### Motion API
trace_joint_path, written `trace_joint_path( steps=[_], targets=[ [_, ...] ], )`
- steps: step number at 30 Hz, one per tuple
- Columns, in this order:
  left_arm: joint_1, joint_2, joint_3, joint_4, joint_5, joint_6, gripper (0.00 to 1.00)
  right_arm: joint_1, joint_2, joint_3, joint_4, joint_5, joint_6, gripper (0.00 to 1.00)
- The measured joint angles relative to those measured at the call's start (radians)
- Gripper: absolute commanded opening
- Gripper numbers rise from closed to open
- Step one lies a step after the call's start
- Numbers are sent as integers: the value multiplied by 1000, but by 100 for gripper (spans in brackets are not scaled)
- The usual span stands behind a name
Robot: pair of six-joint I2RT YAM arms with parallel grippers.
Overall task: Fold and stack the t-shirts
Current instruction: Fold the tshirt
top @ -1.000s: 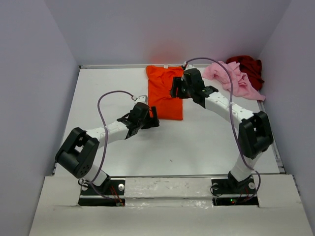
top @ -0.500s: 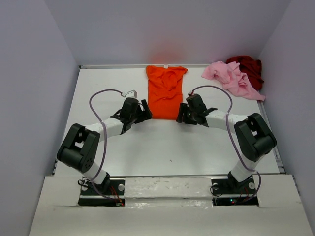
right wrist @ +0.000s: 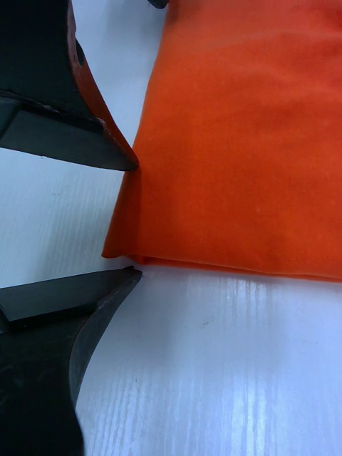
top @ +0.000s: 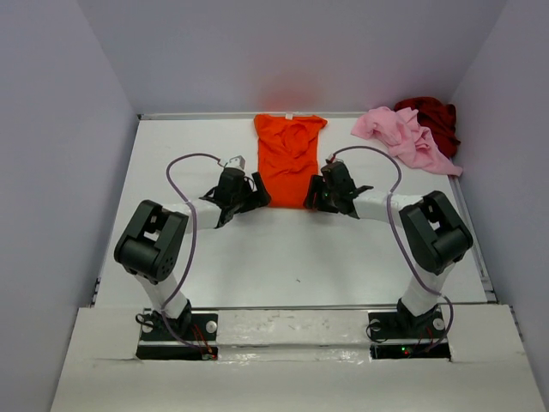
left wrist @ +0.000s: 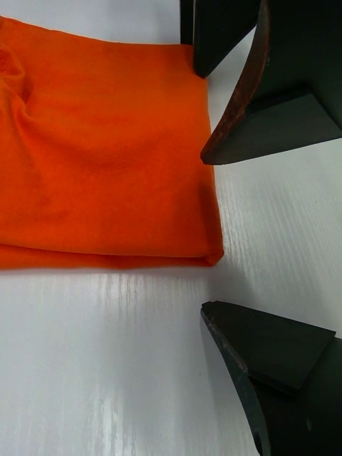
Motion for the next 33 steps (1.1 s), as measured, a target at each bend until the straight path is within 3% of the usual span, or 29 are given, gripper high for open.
trace_joint_path(
  steps=[5,8,13,19,23,33],
  targets=[
    [4,9,7,6,5,3,88,0,21,18,20,13,2,63],
    [8,16,8,13,5,7,74,0,36,31,29,21,2,55],
    [13,36,8,18,7,13,31,-6,55,43,39,31,9,45],
    [13,61,9,33,21,21,0,-8,66,46,45,42,16,24],
    [13,68,11,45,23,21,0,-12,74,47,50,45,19,0],
    [6,71,1,71,28,13,0,-12,70,39,49,36,35,0]
  ],
)
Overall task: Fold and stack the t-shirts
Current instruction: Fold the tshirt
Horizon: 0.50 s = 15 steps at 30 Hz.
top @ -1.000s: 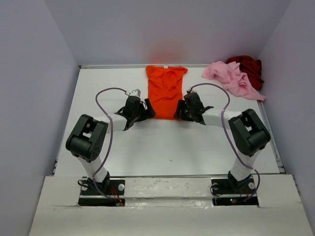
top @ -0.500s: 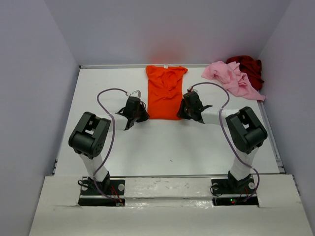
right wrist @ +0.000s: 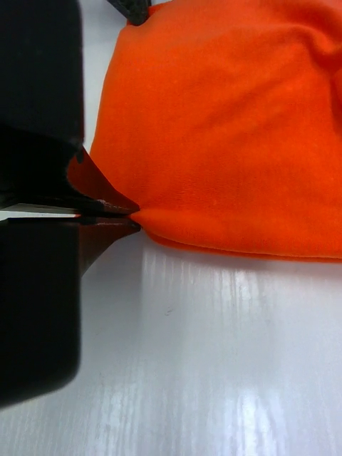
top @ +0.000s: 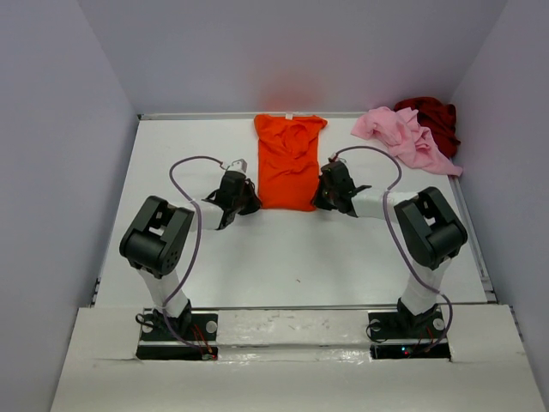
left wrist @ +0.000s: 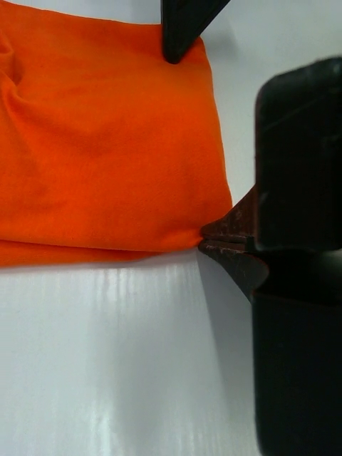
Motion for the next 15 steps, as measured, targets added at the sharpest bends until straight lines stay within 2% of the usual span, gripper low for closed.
trace_joint_path(
  steps=[6,9,15],
  targets=[
    [-66,-82,-85,-23,-10,-41,0,11,-105,-128,-4,-14,26,0],
    [-150,-148,-135,-64,-37,-77,0,40,-190,-214,-27,-15,42,0],
    [-308,-340,-231,-158,-88,-173,0,140,-470,-443,-121,-15,110,0]
  ],
)
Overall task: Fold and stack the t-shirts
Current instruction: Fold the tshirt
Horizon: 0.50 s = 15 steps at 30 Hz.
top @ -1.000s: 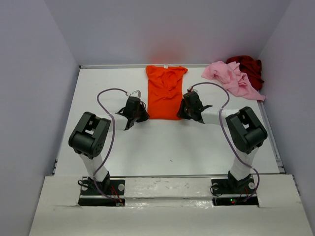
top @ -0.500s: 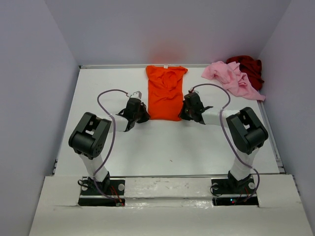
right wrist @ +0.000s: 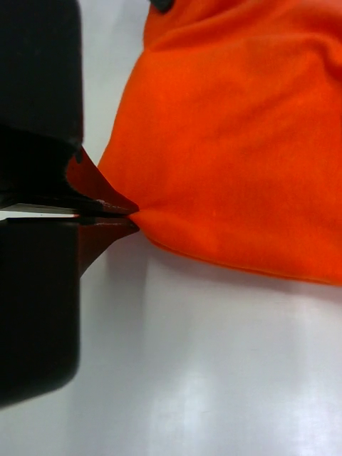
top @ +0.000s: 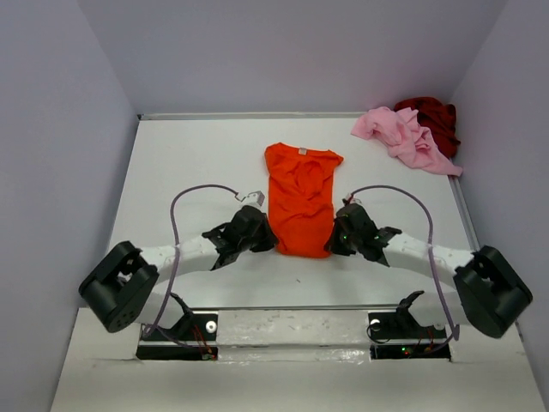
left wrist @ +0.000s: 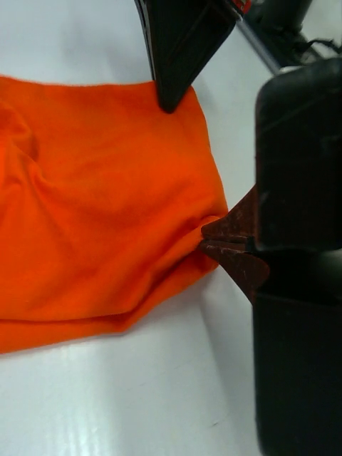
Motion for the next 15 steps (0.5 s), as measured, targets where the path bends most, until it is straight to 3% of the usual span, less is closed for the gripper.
trace_joint_path(
  steps=[5,9,15],
  targets=[
    [-81,-255,-37,-120,-57,-82,0,39,-315,-57,-192,12,54,0],
    [-82,-414,-32,-216,-111,-109,0,38,-526,16,-350,56,66,0],
    [-78,-428,104,-314,-204,-76,0,39,-476,237,-425,144,30,0]
  ],
)
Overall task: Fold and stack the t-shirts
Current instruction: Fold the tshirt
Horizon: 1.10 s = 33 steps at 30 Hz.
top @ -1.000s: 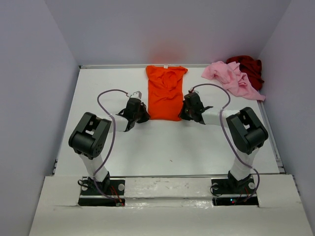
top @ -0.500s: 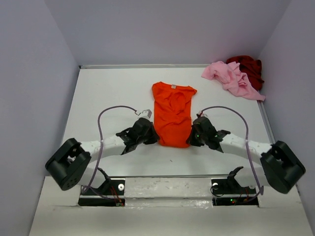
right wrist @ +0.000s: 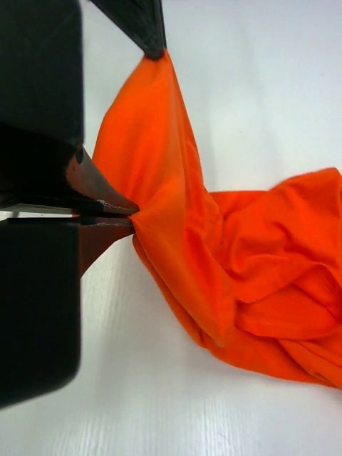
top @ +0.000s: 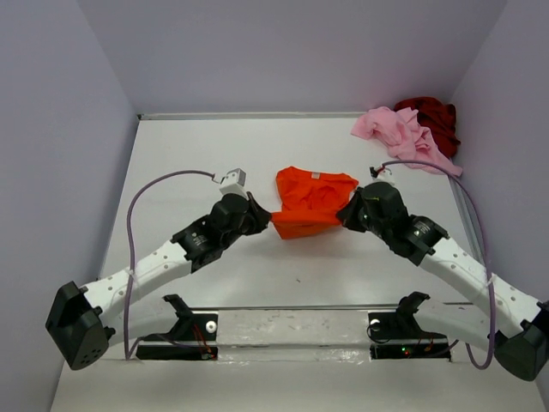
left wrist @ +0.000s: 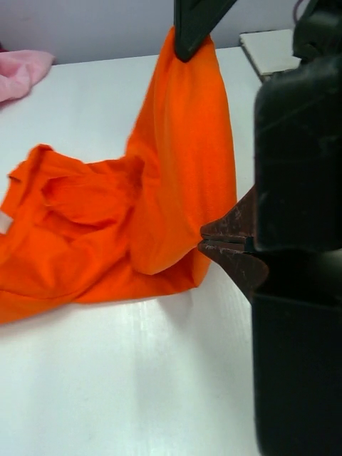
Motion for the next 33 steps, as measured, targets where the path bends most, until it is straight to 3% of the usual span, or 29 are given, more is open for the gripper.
trace_joint_path(
  steps=[14,28,33],
  targets=[
    [185,476,298,120,30,229,0,0,458,151,93,279,-24,0],
    [241,769,644,151,186,343,0,0,465,153,140,485,18,0],
    [246,836,695,152,219,356,0,-3,509,171,140,549,37,0]
  ],
)
